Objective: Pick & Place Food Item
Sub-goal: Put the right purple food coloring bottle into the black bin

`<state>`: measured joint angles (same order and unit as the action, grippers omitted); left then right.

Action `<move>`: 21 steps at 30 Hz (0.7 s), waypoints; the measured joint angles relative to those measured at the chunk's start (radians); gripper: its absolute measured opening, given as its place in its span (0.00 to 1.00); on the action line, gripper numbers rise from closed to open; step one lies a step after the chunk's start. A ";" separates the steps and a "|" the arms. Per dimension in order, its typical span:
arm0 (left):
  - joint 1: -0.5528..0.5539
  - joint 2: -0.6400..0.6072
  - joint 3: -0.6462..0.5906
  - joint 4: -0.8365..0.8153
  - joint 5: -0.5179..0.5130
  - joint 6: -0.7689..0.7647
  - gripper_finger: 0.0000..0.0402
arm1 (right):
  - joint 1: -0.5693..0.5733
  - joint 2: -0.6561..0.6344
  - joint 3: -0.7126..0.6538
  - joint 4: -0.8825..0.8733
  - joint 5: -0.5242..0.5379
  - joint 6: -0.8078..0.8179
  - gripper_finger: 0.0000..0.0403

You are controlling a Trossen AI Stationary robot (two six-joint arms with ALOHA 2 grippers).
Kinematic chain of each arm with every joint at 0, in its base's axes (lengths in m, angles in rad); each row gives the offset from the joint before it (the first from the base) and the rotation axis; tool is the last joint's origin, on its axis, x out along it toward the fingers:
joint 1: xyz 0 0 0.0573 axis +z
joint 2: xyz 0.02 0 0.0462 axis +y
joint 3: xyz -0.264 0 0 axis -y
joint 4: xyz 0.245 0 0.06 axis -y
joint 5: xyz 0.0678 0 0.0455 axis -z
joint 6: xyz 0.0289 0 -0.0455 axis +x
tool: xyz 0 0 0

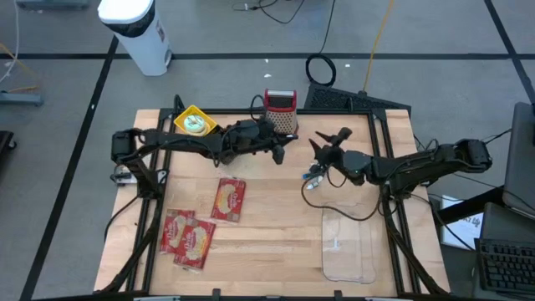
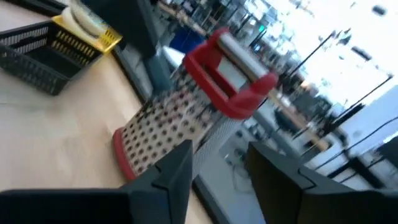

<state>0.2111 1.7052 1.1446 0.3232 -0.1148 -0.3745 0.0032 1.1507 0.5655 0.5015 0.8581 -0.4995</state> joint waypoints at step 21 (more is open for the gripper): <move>0.105 -0.429 -0.096 -1.052 -0.207 -0.174 0.13 | -0.109 -0.123 -0.001 -0.247 -0.243 0.236 0.41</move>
<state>0.3165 1.2759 1.0483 -0.7286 -0.3219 -0.5488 -0.1061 1.0279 0.5648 0.2547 0.6148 -0.2636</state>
